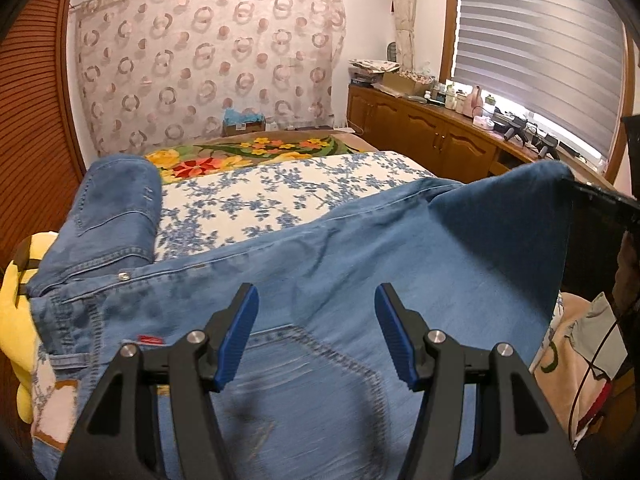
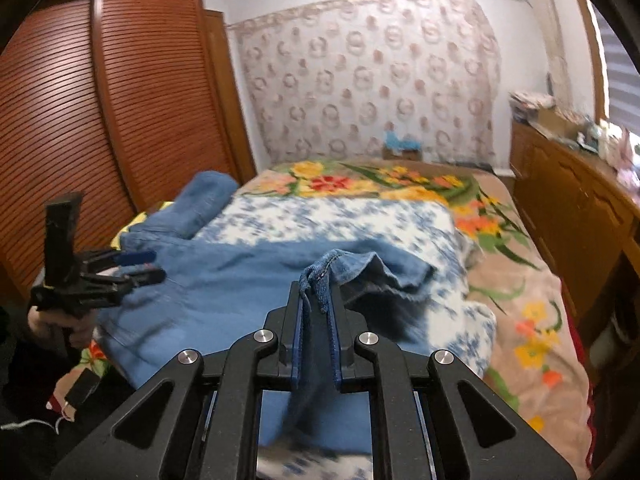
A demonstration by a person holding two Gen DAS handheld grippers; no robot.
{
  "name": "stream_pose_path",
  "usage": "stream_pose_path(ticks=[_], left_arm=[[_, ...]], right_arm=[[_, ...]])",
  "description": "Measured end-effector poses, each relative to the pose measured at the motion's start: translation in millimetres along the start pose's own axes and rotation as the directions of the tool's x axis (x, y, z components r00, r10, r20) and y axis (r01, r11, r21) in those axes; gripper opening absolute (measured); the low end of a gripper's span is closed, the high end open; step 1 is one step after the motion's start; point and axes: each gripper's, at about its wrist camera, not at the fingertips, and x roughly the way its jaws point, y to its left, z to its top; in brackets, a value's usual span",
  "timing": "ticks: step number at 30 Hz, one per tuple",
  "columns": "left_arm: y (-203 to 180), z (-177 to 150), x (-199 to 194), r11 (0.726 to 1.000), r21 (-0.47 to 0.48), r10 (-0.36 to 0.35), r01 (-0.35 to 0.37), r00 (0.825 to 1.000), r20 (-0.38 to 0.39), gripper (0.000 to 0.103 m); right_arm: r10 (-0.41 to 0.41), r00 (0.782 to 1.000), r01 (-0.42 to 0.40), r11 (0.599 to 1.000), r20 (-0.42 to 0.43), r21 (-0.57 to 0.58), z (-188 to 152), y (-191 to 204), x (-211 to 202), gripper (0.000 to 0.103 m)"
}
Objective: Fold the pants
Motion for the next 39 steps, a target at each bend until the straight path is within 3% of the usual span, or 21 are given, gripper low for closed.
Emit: stream_pose_path(ticks=[9,21,32,35,37,39], left_arm=[[24,-13,-28,0.999,-0.015,0.031,-0.031,0.999,0.029,0.060],[49,-39,-58,0.996,-0.073,0.062,-0.059,0.997,0.038,0.060],[54,-49,-55,0.993,-0.098,0.063,-0.061,0.998,0.017,0.060],[51,-49,-54,0.994,-0.098,0.055,-0.053,0.998,0.019,0.060],[49,-48,-52,0.994,-0.096,0.049,-0.047,0.999,0.021,0.060],[46,-47,-51,0.995,-0.095,0.044,-0.041,0.999,0.022,0.060]], right_arm=[[0.109,0.994,-0.107,0.989,0.012,-0.101,26,66,23,0.007],[0.194,0.981,-0.196,0.964,-0.030,-0.179,27,126,44,0.007],[0.151,0.973,-0.180,0.971,-0.175,-0.158,-12,139,95,0.007],[0.130,0.976,-0.165,0.966,-0.178,-0.198,-16,145,92,0.014],[0.143,0.974,-0.177,0.965,-0.179,-0.196,-16,146,88,0.028],[0.140,0.976,-0.172,0.965,-0.166,-0.199,-14,146,82,0.033]])
